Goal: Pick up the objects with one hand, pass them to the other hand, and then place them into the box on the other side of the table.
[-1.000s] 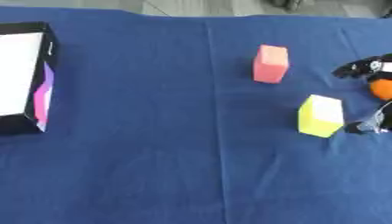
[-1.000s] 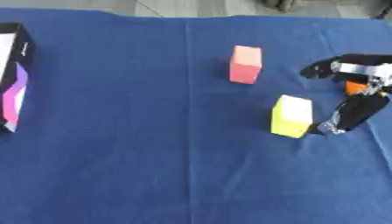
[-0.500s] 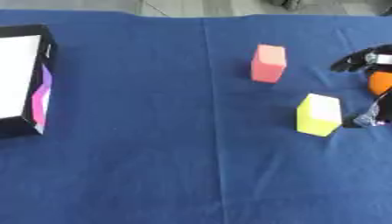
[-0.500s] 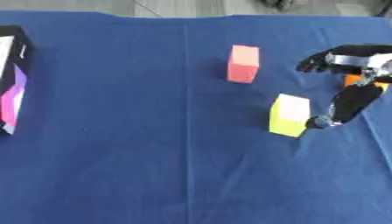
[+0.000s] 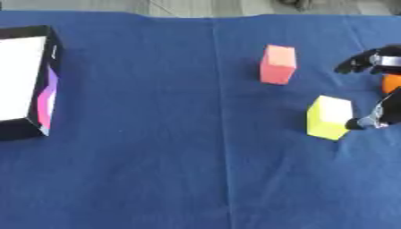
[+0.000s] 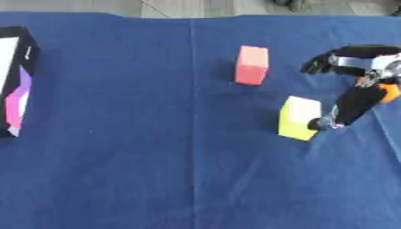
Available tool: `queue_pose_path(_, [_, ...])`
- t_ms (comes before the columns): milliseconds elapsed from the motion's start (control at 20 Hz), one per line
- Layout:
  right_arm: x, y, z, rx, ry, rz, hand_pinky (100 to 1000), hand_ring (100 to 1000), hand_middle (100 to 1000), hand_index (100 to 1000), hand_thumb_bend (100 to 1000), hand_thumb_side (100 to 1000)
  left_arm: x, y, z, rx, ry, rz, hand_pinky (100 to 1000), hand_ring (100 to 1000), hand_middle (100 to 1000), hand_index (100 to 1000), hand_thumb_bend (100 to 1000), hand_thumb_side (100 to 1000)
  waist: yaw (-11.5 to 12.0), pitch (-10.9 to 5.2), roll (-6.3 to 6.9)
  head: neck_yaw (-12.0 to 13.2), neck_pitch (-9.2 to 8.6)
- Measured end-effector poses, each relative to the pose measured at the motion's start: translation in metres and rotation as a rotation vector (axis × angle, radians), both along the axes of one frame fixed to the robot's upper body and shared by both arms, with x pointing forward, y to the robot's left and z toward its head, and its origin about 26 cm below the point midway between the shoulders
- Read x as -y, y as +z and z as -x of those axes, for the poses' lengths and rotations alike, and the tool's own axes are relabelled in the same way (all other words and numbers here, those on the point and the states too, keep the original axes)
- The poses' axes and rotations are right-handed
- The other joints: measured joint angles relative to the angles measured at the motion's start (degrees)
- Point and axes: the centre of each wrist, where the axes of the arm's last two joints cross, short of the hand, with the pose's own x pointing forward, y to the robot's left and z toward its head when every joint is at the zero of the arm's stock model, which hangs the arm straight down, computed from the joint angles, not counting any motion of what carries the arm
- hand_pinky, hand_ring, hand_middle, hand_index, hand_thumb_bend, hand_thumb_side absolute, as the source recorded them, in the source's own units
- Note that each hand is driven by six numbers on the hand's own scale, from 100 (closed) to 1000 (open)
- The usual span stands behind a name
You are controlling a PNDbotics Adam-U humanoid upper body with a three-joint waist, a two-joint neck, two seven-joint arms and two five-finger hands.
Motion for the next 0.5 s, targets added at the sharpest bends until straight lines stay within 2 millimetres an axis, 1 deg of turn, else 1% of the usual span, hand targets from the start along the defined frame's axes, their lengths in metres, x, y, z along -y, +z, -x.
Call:
queue_pose_path(200, [0.001,-0.004,-0.003,-0.01,-0.008,0.006,919,943,881,918,554,194,0.0,0.0,0.0,-0.002,-0.003,-0.002,790,717,771,914,196,900,0.2,0.0,-0.03,0.0,0.01])
queue_pose_path(500, [0.005,-0.016,-0.01,-0.031,-0.036,0.015,916,927,870,904,572,197,0.001,-0.001,0.0,-0.003,-0.011,-0.006,790,717,771,914,195,898,0.7,0.14,0.01,0.0,0.01])
